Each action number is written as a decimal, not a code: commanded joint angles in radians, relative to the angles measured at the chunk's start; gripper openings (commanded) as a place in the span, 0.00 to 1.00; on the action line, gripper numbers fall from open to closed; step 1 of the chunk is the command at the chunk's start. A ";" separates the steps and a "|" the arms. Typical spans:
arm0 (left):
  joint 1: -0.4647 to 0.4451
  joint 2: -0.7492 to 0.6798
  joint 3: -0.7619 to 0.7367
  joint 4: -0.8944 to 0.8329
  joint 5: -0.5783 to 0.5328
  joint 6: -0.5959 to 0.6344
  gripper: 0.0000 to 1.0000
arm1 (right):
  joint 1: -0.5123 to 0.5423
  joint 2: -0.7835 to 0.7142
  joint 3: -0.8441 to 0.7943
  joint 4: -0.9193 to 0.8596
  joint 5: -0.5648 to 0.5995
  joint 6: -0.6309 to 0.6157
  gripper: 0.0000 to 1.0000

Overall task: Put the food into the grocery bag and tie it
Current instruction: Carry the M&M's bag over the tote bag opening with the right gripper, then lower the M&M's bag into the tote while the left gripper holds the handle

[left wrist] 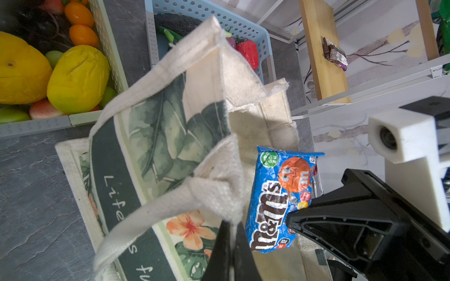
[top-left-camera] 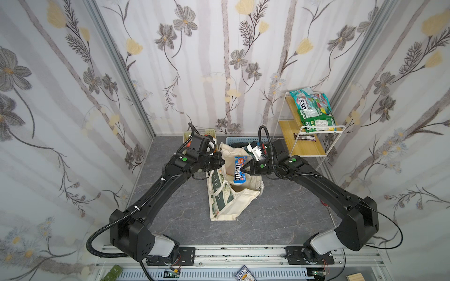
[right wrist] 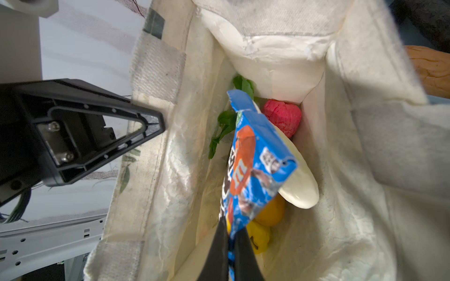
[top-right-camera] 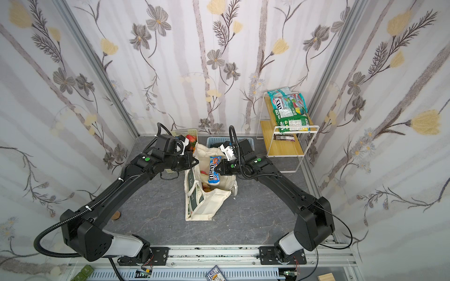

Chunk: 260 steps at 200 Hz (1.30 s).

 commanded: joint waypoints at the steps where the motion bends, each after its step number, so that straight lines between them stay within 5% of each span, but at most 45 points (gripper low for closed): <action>1: 0.001 0.005 0.011 0.018 0.009 0.005 0.00 | 0.011 0.023 0.022 -0.010 0.009 -0.042 0.06; 260: 0.001 0.010 0.025 0.026 0.008 0.000 0.00 | 0.102 0.263 0.092 -0.061 0.046 -0.208 0.06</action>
